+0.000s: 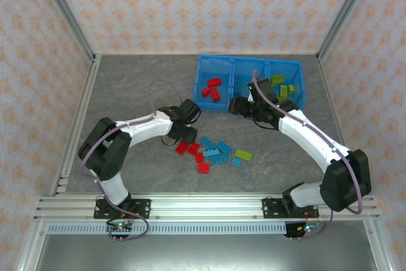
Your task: Sort the legos into containers by color
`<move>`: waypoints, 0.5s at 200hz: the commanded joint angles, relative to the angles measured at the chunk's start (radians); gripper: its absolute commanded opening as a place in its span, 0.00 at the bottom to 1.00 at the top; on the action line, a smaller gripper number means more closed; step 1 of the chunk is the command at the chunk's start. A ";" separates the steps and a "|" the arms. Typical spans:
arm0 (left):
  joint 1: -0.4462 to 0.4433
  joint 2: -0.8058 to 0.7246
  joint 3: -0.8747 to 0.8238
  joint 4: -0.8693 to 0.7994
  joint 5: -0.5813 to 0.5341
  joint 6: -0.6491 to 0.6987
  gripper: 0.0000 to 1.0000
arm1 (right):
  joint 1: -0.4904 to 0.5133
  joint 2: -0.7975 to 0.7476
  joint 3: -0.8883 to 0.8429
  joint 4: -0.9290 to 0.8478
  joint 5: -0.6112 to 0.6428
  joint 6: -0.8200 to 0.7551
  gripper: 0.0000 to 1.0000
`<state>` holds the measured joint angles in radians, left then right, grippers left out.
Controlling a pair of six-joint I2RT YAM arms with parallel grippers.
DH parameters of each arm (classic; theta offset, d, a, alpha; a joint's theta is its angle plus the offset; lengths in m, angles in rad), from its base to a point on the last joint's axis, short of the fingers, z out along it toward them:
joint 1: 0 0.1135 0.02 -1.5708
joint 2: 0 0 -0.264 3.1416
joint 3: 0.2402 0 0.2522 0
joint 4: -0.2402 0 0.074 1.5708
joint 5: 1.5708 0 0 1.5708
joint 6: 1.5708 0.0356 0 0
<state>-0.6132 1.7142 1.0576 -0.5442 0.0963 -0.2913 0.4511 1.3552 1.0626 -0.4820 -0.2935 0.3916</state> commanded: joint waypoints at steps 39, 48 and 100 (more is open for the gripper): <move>-0.008 -0.034 -0.097 -0.013 0.024 -0.038 0.54 | 0.002 0.007 0.028 -0.009 -0.018 0.009 0.70; -0.010 -0.031 -0.104 -0.005 0.031 -0.038 0.54 | 0.002 0.003 0.027 -0.010 -0.016 0.009 0.70; -0.013 0.028 -0.110 0.012 0.066 -0.034 0.53 | 0.002 0.004 0.034 -0.017 -0.015 0.011 0.70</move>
<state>-0.6151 1.7016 0.9596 -0.5224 0.1364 -0.3164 0.4511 1.3586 1.0630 -0.4820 -0.3084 0.3923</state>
